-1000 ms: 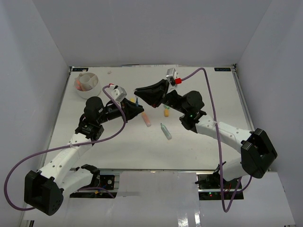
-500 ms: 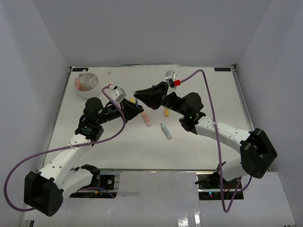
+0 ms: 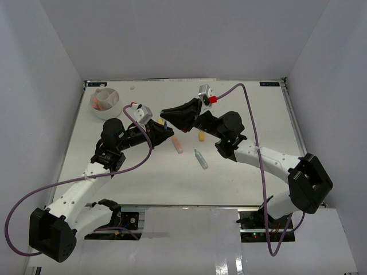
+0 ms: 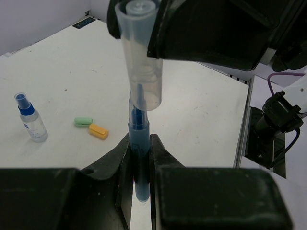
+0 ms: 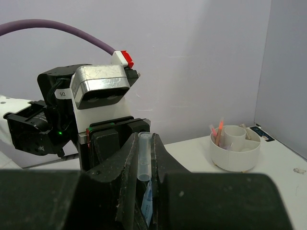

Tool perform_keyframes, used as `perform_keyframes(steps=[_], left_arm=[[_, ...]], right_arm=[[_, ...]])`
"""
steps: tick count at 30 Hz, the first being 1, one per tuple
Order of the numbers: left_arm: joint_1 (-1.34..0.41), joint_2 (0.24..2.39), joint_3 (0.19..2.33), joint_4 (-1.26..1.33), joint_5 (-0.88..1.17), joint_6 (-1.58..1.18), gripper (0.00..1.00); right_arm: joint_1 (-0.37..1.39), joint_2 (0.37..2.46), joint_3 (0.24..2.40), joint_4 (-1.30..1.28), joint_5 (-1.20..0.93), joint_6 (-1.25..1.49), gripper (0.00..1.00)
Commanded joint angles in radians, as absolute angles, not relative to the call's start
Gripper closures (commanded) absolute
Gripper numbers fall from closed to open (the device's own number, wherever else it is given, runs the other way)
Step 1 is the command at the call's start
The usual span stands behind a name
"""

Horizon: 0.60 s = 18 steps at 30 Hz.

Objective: Sort the stationery into containers
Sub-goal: Close the pen cap on the pen.

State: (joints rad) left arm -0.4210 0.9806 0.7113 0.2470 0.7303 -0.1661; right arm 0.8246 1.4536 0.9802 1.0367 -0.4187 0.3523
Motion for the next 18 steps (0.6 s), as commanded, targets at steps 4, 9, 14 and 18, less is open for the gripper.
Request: perform_keyframes(steps=[4, 9, 14, 18], left_arm=[[-0.425, 0.959, 0.712, 0.276, 0.772, -0.164, 1.00], [-0.425, 0.962, 0.713, 0.270, 0.767, -0.166, 1.00], [-0.425, 0.966, 0.715, 0.268, 0.764, -0.166, 1.00], [-0.425, 0.969, 0.716, 0.265, 0.764, -0.167, 1.00]], right_arm=[[0.824, 1.463, 1.040, 1.077, -0.396, 0.325, 0.92], [0.825, 1.450, 1.043, 1.066, -0.388, 0.307, 0.92], [0.824, 1.439, 1.046, 1.054, -0.379, 0.291, 0.92], [0.825, 1.430, 1.045, 1.043, -0.371, 0.279, 0.92]])
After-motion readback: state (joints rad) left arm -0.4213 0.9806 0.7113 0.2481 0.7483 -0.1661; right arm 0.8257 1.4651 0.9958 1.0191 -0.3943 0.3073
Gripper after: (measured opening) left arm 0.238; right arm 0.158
